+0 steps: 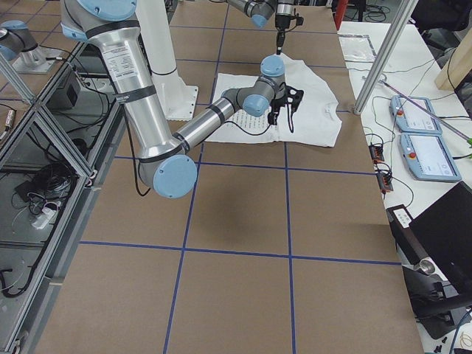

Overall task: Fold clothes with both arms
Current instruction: 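Fold the other sleeve across the shirt with the left gripper while the right gripper withdraws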

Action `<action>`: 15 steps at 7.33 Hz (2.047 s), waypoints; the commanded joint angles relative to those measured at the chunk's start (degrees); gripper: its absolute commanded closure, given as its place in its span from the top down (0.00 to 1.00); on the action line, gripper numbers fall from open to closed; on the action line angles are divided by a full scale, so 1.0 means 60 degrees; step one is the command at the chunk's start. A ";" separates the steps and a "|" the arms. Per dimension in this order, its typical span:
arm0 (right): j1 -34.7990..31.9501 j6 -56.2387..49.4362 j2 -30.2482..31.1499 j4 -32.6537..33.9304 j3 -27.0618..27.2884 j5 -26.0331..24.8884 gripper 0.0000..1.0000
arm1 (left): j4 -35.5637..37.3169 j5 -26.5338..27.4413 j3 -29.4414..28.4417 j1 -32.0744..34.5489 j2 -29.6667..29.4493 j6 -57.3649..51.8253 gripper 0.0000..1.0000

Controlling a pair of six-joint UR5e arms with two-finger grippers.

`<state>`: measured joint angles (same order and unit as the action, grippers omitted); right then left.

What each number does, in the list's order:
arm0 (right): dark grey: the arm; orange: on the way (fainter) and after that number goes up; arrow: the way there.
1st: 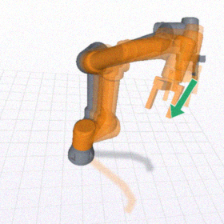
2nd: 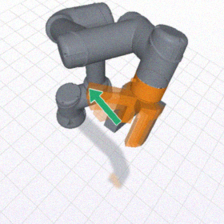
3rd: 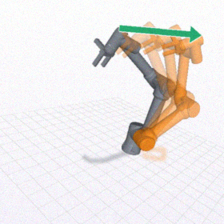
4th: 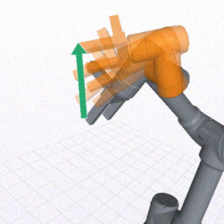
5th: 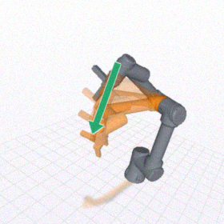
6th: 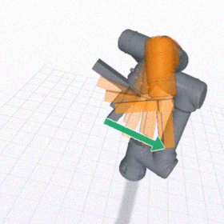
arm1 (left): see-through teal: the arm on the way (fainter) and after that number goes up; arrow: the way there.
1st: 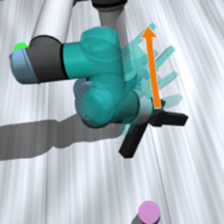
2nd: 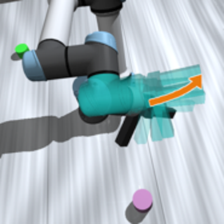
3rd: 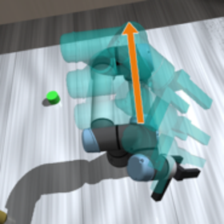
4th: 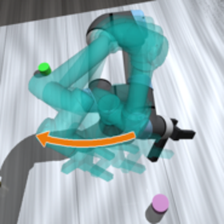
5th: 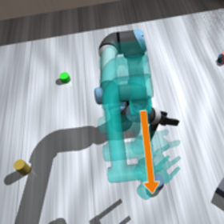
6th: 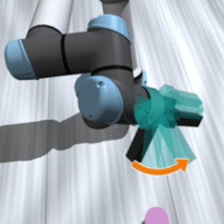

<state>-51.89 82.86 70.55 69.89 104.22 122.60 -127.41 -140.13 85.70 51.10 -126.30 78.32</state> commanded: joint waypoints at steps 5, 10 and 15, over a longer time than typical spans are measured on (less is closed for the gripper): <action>-0.1324 -0.2204 0.1423 -0.0003 0.0268 0.0804 0.99 | -0.2774 0.5598 -0.3397 -0.3533 -0.3412 0.2547 0.00; -0.1444 -0.2414 0.1586 -0.0017 0.0282 0.0894 0.99 | -0.3390 0.6567 -0.4614 -0.4210 -0.4231 0.2503 0.00; -0.1430 -0.2414 0.1542 -0.0017 0.0282 0.0894 0.99 | -0.4020 0.7461 -0.5860 -0.4297 -0.4921 0.2517 0.23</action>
<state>-60.55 68.38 79.91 69.79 105.91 127.97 -151.17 -96.03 51.41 25.67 -155.37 93.36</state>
